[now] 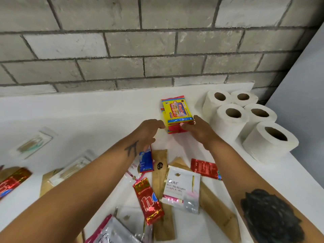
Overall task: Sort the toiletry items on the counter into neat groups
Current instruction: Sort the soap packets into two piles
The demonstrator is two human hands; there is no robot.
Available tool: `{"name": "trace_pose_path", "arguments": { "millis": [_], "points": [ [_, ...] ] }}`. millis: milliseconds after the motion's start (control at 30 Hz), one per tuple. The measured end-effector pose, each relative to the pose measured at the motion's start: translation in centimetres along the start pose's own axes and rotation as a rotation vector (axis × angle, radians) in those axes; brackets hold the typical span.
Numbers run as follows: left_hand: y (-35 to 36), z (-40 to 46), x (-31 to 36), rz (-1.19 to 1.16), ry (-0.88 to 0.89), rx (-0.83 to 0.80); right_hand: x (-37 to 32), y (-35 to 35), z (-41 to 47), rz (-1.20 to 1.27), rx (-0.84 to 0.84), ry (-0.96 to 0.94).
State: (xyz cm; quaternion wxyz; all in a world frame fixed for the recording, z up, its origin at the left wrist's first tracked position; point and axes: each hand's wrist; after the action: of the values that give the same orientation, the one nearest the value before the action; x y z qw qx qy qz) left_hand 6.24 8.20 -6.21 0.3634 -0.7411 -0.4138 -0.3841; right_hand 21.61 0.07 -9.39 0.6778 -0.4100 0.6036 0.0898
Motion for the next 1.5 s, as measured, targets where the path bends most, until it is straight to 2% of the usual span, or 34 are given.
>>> {"name": "trace_pose_path", "arguments": {
  "millis": [167,367,433,700,767,900,967,1100,1200,1400,1500],
  "points": [
    [-0.9,-2.3,-3.2,-0.009,0.1,-0.05,-0.8,-1.0,-5.7,-0.22,0.08,-0.141],
    [-3.0,-5.7,-5.5,0.001,0.148,-0.177,0.9,-1.5,-10.3,-0.716,-0.149,-0.102],
    [-4.3,-6.4,-6.1,0.032,0.176,-0.181,1.4,-1.2,-11.6,-0.823,-0.164,-0.095],
    [-10.2,-8.3,-8.5,0.045,0.264,-0.168,2.0,-0.2,-14.5,-0.976,0.04,-0.135],
    [-11.3,-8.5,-9.3,0.084,0.3,-0.167,1.9,-0.4,-15.0,-0.95,0.098,-0.104],
    [-13.2,-9.0,-10.6,0.231,0.436,-0.182,1.3,-1.2,-16.1,-0.714,0.168,-0.049],
    [-13.9,-9.7,-11.0,0.4,0.511,-0.227,0.8,-1.7,-16.9,-0.616,0.215,-0.035],
    [-14.8,-10.9,-12.5,0.891,0.677,-0.308,0.3,-2.2,-19.1,-0.393,0.308,-0.04],
    [-14.8,-11.2,-13.7,1.124,0.776,-0.319,0.1,-2.6,-21.2,-0.121,0.267,-0.02],
    [-15.0,-11.1,-14.5,1.041,0.741,-0.175,0.0,-4.1,-24.8,0.195,0.176,0.109],
    [-15.3,-11.2,-14.3,0.962,0.739,-0.063,1.0,-5.4,-25.1,0.09,0.174,0.199]
  ]
}}
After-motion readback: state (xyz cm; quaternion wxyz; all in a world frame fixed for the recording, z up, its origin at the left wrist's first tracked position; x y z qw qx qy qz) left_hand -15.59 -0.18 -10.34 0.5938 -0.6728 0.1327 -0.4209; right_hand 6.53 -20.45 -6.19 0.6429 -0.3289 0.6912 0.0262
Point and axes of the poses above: each hand's wrist, its own z-axis towards the middle knuckle, its own y-axis out of the palm, x = y × z, and after that the axes turned 15 degrees about x, right-handed
